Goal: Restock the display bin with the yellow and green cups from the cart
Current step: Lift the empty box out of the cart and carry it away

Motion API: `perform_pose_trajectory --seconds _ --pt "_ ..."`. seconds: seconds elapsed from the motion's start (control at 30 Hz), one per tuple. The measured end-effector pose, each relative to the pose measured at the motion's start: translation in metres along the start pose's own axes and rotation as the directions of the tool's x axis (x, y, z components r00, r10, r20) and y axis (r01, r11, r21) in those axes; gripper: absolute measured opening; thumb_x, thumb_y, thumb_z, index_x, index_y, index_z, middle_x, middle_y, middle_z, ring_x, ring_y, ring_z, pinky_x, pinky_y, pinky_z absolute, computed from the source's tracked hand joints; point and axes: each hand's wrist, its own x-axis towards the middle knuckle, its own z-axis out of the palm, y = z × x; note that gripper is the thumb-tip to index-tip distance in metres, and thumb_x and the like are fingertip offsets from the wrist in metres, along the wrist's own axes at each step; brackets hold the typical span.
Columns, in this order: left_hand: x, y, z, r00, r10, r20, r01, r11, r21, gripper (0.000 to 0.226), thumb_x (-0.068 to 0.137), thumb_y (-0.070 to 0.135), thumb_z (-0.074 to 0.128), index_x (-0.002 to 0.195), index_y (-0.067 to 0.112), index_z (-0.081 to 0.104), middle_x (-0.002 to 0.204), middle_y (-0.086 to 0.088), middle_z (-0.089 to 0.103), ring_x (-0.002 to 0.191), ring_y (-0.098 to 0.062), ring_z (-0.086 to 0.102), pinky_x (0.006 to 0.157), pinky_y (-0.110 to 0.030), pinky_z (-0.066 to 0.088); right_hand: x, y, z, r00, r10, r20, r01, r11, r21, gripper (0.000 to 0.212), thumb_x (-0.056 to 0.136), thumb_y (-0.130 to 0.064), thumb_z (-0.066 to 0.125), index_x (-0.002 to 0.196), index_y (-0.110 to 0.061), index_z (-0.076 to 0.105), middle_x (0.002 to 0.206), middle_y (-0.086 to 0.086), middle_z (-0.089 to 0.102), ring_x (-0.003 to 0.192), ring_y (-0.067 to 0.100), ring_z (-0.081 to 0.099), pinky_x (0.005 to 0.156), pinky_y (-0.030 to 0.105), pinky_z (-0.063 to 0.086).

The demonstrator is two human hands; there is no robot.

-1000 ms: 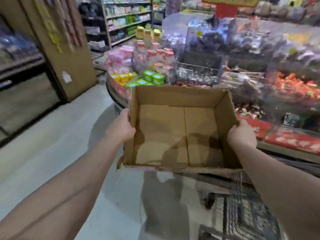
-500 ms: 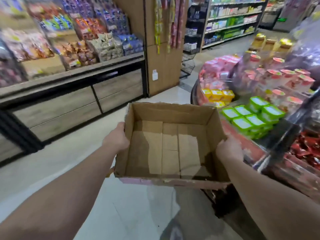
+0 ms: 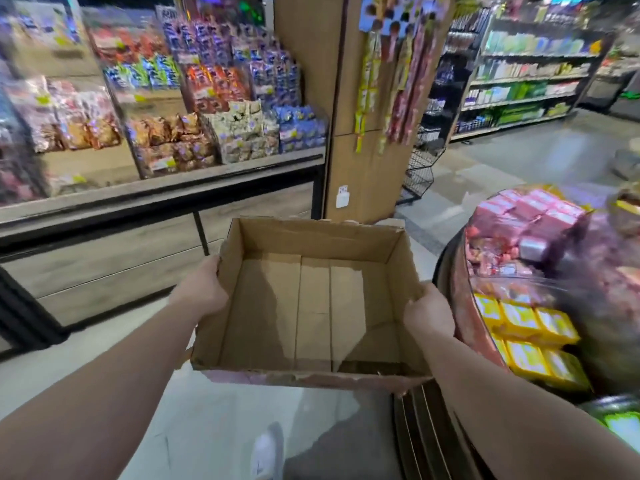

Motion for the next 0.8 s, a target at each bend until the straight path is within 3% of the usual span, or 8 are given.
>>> perform_pose_trajectory --seconds 0.1,0.17,0.27,0.47,0.6,0.73,0.8 --pt "0.097 0.029 0.002 0.998 0.059 0.036 -0.058 0.998 -0.019 0.064 0.076 0.015 0.055 0.134 0.030 0.034 0.102 -0.005 0.062 0.090 -0.031 0.061 0.079 -0.045 0.055 0.072 -0.031 0.022 0.998 0.056 -0.031 -0.055 0.998 0.022 0.024 0.090 -0.011 0.047 0.113 -0.012 0.054 0.093 0.004 0.056 0.090 0.029 0.058 0.073 0.034 0.045" --pt "0.156 0.056 -0.001 0.995 0.085 0.051 -0.085 0.996 0.005 0.064 0.077 0.017 0.053 0.134 0.035 0.029 0.106 -0.006 0.063 0.091 -0.032 0.061 0.081 -0.043 0.054 0.118 -0.052 0.031 0.994 0.090 -0.062 -0.087 0.995 0.045 0.024 0.091 -0.012 0.047 0.114 -0.014 0.054 0.093 0.003 0.059 0.086 0.025 0.060 0.076 0.037 0.052" --pt "0.241 0.107 -0.003 0.982 0.171 0.082 -0.175 0.983 0.051 0.065 0.077 0.023 0.056 0.135 0.035 0.029 0.110 -0.006 0.063 0.095 -0.030 0.062 0.082 -0.039 0.053 0.180 -0.077 0.031 0.980 0.147 -0.135 -0.141 0.989 0.050 0.022 0.091 -0.018 0.049 0.112 -0.016 0.055 0.098 0.004 0.062 0.085 0.024 0.058 0.073 0.034 0.049" --pt "0.370 0.218 0.030 0.942 0.286 0.177 -0.303 0.949 0.083 0.071 0.079 0.024 0.060 0.141 0.031 0.026 0.110 -0.009 0.061 0.094 -0.032 0.061 0.082 -0.044 0.053 0.290 -0.091 0.017 0.937 0.265 -0.228 -0.247 0.963 0.107 0.027 0.090 -0.025 0.054 0.117 -0.019 0.056 0.108 0.004 0.064 0.100 0.027 0.062 0.086 0.039 0.051" --pt "0.440 0.287 0.074 0.928 0.321 0.189 -0.340 0.938 0.075 0.065 0.080 0.028 0.059 0.138 0.033 0.029 0.111 -0.007 0.061 0.096 -0.031 0.061 0.084 -0.044 0.053 0.379 -0.076 0.017 0.919 0.286 -0.270 -0.268 0.958 0.103 0.027 0.089 -0.023 0.055 0.116 -0.016 0.058 0.109 0.008 0.065 0.103 0.031 0.061 0.086 0.038 0.048" --pt "0.497 0.347 0.112 0.936 0.291 0.200 -0.319 0.940 0.124 0.062 0.083 0.022 0.057 0.139 0.029 0.031 0.117 -0.007 0.059 0.100 -0.029 0.059 0.078 -0.034 0.050 0.478 -0.065 0.019 0.920 0.314 -0.234 -0.300 0.949 0.092 0.024 0.090 -0.022 0.055 0.113 -0.015 0.057 0.110 0.009 0.064 0.103 0.030 0.060 0.082 0.034 0.045" --pt "0.525 0.377 0.130 0.938 0.271 0.215 -0.304 0.943 0.137 0.064 0.084 0.024 0.057 0.142 0.029 0.029 0.116 -0.006 0.059 0.096 -0.028 0.060 0.074 -0.033 0.049 0.527 -0.066 0.015 0.930 0.311 -0.198 -0.306 0.950 0.057 0.032 0.091 -0.023 0.054 0.122 -0.016 0.054 0.116 0.012 0.063 0.109 0.031 0.059 0.086 0.035 0.045"
